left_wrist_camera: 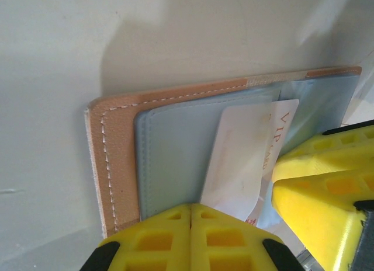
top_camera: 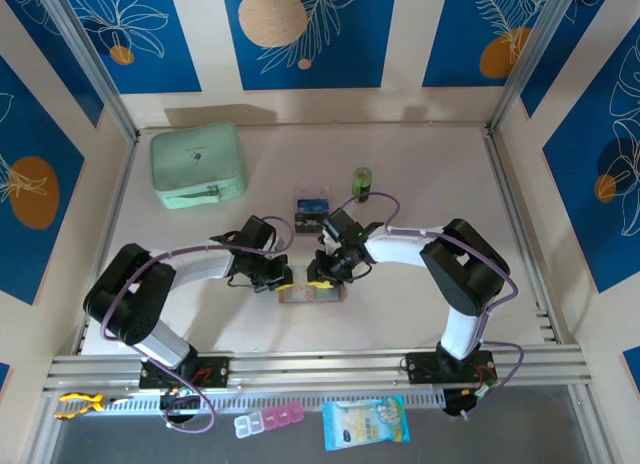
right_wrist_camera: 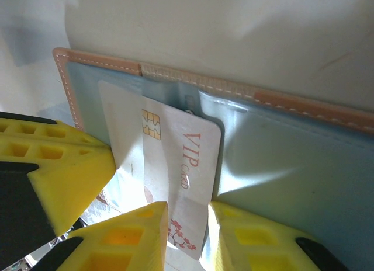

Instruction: Take the credit cards out of the card holder

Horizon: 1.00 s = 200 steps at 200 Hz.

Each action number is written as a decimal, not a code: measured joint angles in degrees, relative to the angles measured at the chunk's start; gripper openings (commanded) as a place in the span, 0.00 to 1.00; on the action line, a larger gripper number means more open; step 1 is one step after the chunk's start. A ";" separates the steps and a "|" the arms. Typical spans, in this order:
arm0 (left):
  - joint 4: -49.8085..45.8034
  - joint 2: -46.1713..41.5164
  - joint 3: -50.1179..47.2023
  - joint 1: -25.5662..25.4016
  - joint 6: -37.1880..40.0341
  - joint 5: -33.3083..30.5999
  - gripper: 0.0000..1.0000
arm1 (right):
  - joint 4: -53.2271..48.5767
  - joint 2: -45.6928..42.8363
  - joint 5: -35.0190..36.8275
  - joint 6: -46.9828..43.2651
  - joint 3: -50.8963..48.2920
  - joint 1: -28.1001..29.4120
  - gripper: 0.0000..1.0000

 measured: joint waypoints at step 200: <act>0.02 0.28 0.20 0.00 0.00 0.00 0.00 | 7.80 -1.90 -2.75 3.26 -4.92 -2.08 0.16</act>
